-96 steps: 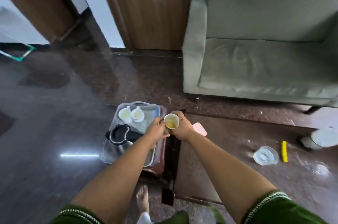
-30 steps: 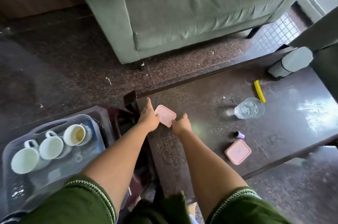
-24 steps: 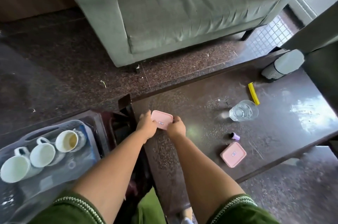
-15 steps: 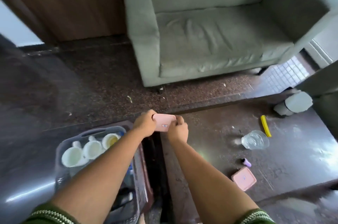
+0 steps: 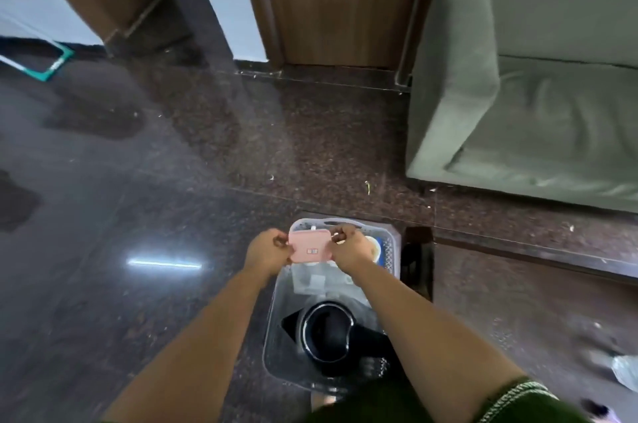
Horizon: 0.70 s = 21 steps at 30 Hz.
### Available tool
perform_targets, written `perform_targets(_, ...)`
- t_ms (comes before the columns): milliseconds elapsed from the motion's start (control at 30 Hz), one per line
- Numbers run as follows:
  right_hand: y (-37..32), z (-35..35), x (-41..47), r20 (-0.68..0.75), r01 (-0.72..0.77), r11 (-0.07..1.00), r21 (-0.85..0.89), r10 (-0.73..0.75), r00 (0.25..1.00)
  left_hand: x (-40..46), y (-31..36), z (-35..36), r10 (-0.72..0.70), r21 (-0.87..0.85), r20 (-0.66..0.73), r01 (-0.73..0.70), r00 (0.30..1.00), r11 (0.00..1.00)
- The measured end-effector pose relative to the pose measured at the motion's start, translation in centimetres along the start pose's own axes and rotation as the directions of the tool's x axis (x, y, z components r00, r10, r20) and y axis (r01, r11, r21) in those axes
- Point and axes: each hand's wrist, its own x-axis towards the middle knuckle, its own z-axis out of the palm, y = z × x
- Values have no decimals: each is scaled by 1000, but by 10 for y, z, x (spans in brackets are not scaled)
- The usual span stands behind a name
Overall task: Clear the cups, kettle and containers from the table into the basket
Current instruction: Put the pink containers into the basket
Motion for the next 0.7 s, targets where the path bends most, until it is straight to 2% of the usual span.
perform_targets(133,17,13,12,51,-78,987,-141,86,995,-9,-36,20,28,193,-8,-26,1000,981)
perform_targets(233,34,21,20,108,-144,970,-198,167,980,-11,-48,35,20,288,75,-41,997,957)
perform_targets(333,46,30,27,176,-184,963,-197,219,960,-8,-55,45,19,251,197,-69,980,966)
perform_targets(433,57,41,29,284,-159,974,-161,199,938,-2,-59,49,140,149,319,-196,937,969)
perform_targets(567,57,40,34,369,-109,972,-209,182,912,4,-66,50,193,83,333,-232,923,969)
perform_targets(633,55,35,39,423,-92,960,-265,202,883,3,-74,51,154,142,365,-219,918,965)
perform_targets(700,54,29,39,453,-143,956,-257,250,855,0,-83,52,77,265,404,-198,911,944)
